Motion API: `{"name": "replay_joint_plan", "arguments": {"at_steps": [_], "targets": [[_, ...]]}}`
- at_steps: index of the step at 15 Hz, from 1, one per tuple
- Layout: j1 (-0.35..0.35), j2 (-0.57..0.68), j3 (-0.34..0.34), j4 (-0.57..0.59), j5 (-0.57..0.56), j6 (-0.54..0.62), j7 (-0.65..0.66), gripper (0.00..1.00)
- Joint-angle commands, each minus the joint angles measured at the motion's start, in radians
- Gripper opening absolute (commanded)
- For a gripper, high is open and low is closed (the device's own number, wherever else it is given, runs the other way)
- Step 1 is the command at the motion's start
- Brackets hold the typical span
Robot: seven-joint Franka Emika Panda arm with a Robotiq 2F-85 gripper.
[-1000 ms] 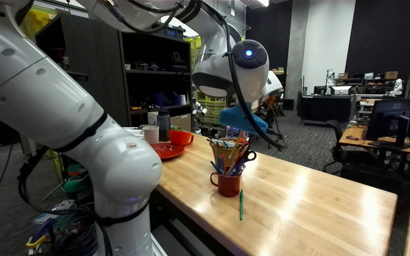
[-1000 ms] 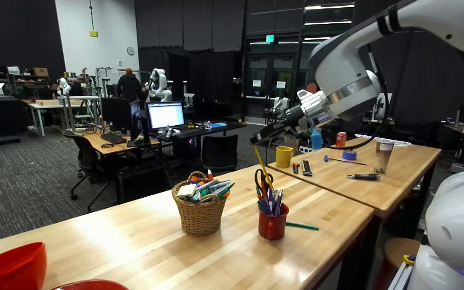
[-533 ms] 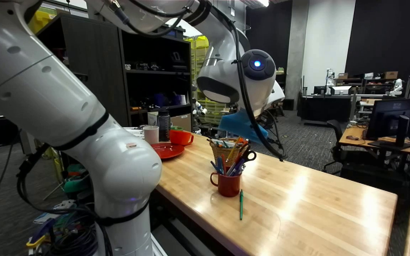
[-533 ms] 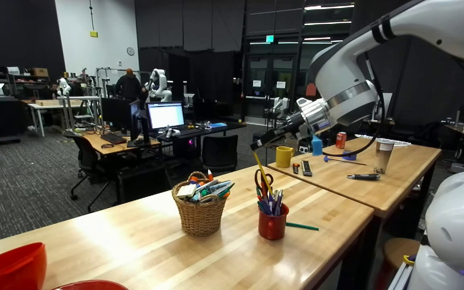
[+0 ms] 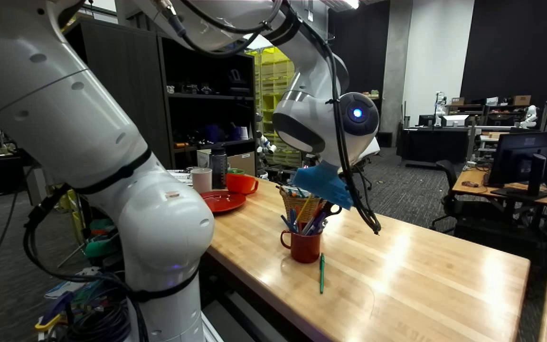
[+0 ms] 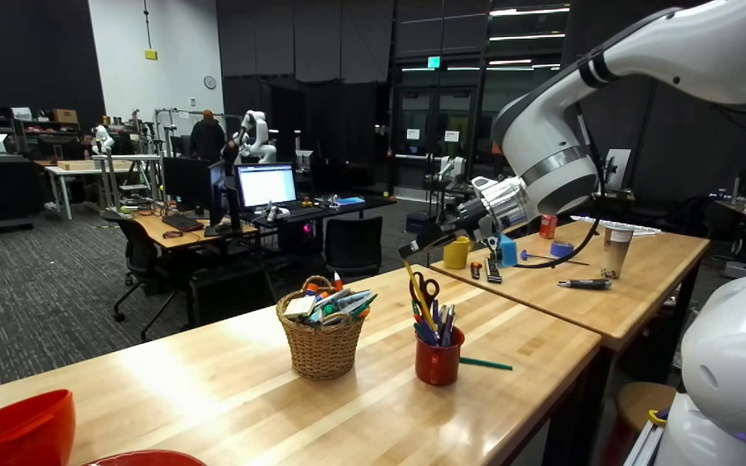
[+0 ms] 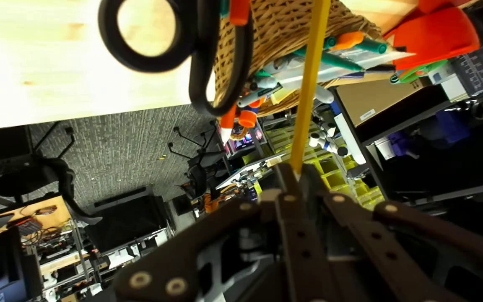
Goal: Remove the green pen from the red mug then put the yellow pencil in the mug.
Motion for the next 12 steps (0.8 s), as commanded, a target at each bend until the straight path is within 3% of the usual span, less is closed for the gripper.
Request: {"name": "replay_joint_plan", "arguments": {"at_steps": [1, 12], "targets": [[-0.041, 0.067, 0.003, 0.024, 0.031, -0.085, -0.073, 0.02], [-0.116, 0.233, -0.002, 0.087, 0.016, -0.203, -0.145, 0.02]]}}
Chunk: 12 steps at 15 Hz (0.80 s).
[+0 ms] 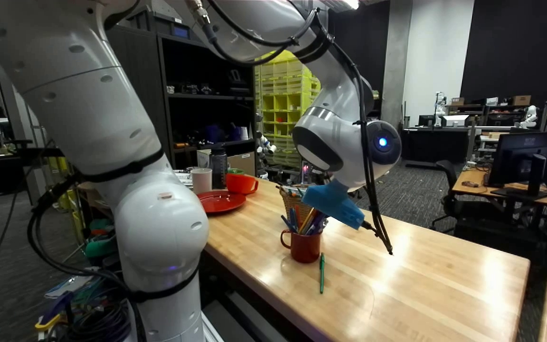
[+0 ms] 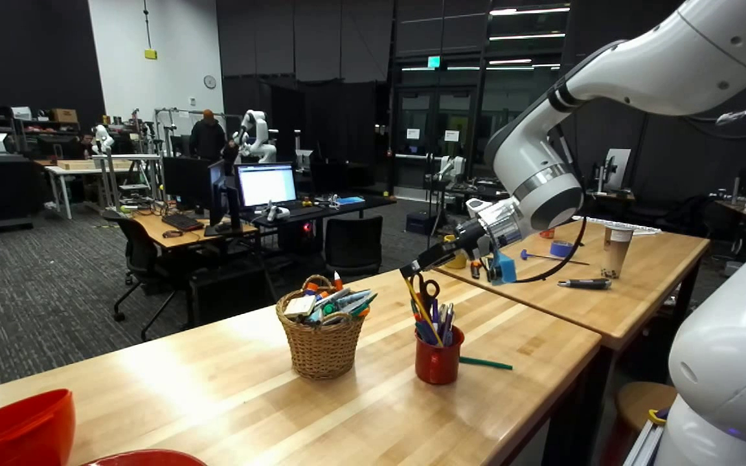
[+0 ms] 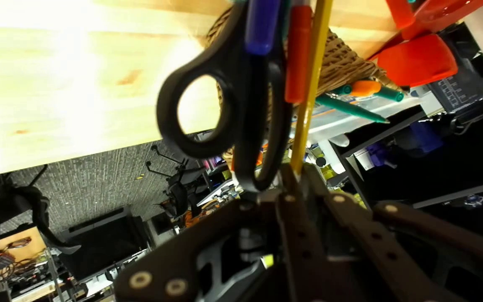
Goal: Remove the green pen from the red mug then put the yellow pencil in the mug.
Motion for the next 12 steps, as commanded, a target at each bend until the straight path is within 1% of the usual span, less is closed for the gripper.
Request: {"name": "replay_joint_plan", "arguments": {"at_steps": [1, 6, 12], "targets": [[-0.027, 0.067, -0.003, 0.039, 0.011, -0.053, -0.034, 0.02], [-0.047, 0.116, -0.008, 0.059, 0.009, -0.093, -0.051, 0.02], [-0.059, 0.099, -0.007, 0.06, 0.002, -0.13, -0.072, 0.02]]}}
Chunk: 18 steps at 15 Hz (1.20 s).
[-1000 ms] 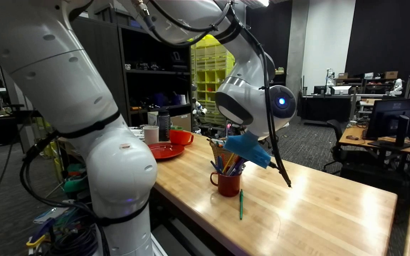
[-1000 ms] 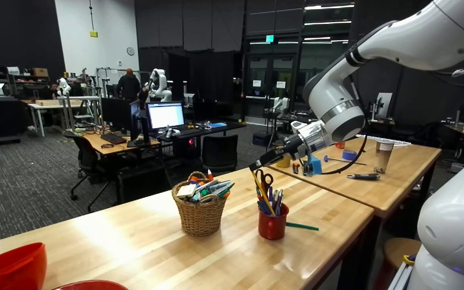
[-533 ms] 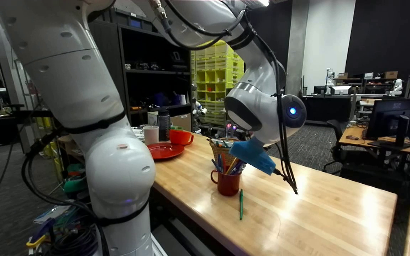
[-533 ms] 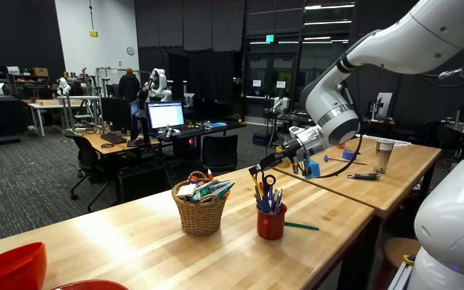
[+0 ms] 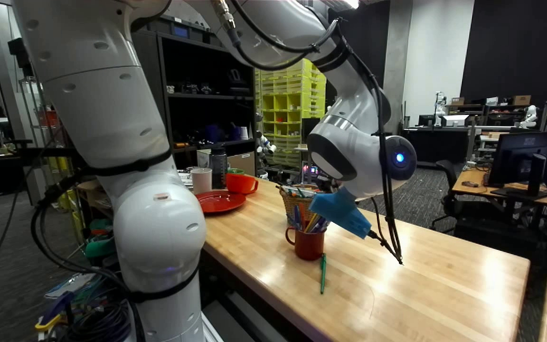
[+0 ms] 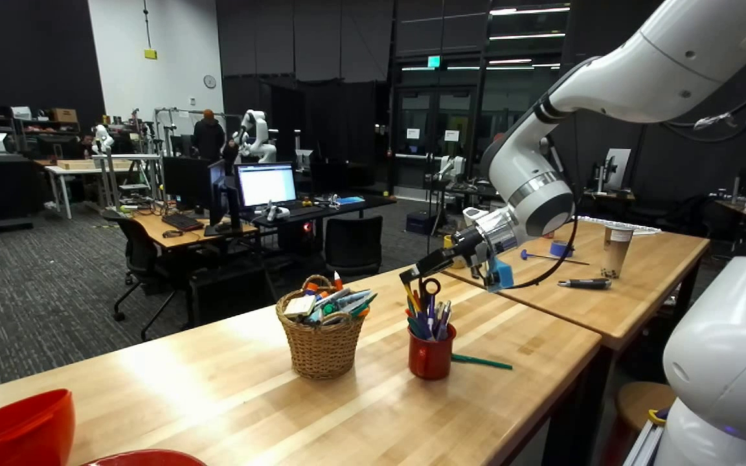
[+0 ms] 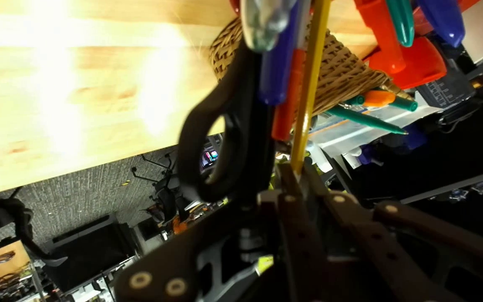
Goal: Remove the green pen from the red mug then put the yellow pencil in the mug.
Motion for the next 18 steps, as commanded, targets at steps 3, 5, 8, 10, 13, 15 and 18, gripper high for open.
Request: {"name": "replay_joint_plan", "arguments": {"at_steps": [3, 5, 8, 10, 13, 15, 18], "targets": [[-0.021, -0.029, -0.003, -0.001, -0.005, -0.054, -0.03, 0.02], [-0.027, -0.033, -0.005, -0.005, -0.005, -0.061, -0.042, 0.02], [-0.034, -0.034, -0.005, -0.007, -0.005, -0.062, -0.051, 0.34], [-0.04, -0.032, -0.005, -0.008, -0.005, -0.062, -0.055, 0.43], [-0.043, -0.031, -0.004, -0.006, -0.005, -0.064, -0.058, 0.63], [-0.042, -0.033, -0.002, -0.005, -0.004, -0.064, -0.059, 0.77], [-0.039, -0.04, 0.0, -0.007, -0.01, -0.076, -0.061, 0.97]]}}
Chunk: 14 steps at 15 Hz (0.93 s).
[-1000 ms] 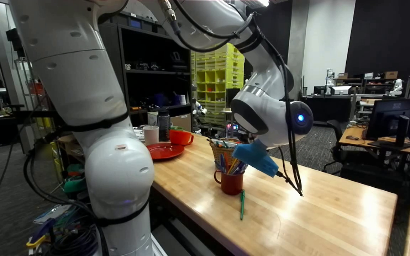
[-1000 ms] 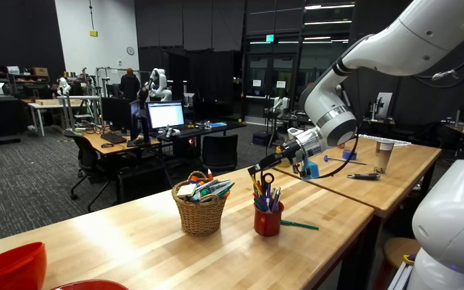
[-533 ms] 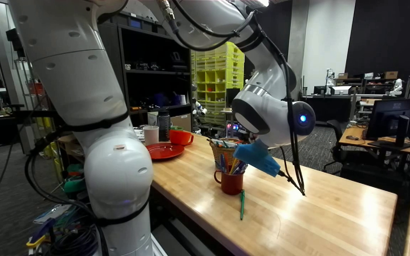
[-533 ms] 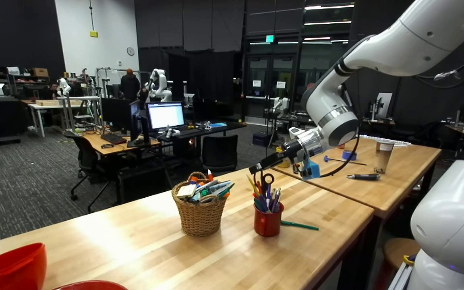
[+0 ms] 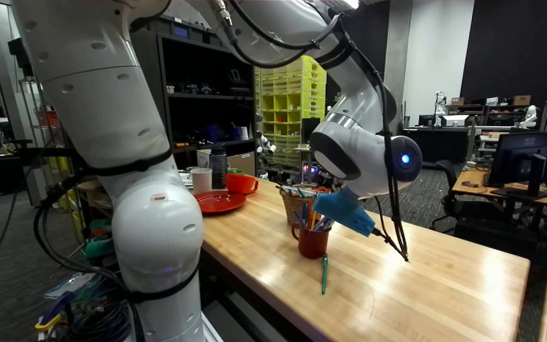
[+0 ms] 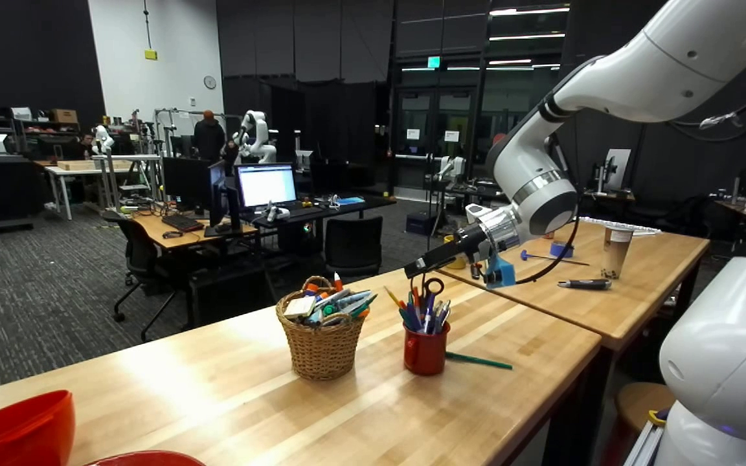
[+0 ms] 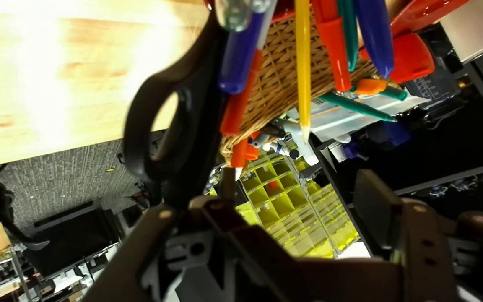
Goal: Remove the green pen from the red mug then put the yellow pencil in the mug.
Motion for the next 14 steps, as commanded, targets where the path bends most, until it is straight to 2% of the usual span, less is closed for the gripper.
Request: {"name": "replay_joint_plan", "arguments": {"at_steps": [1, 9, 11, 14], "targets": [[-0.008, -0.046, 0.002, -0.02, -0.015, -0.035, -0.008, 1.0], [-0.005, -0.206, 0.051, -0.055, -0.036, -0.035, -0.026, 1.0], [-0.006, -0.233, 0.088, -0.042, -0.022, 0.044, -0.005, 1.0], [0.003, -0.281, 0.174, -0.03, -0.029, 0.26, 0.054, 1.0]]}}
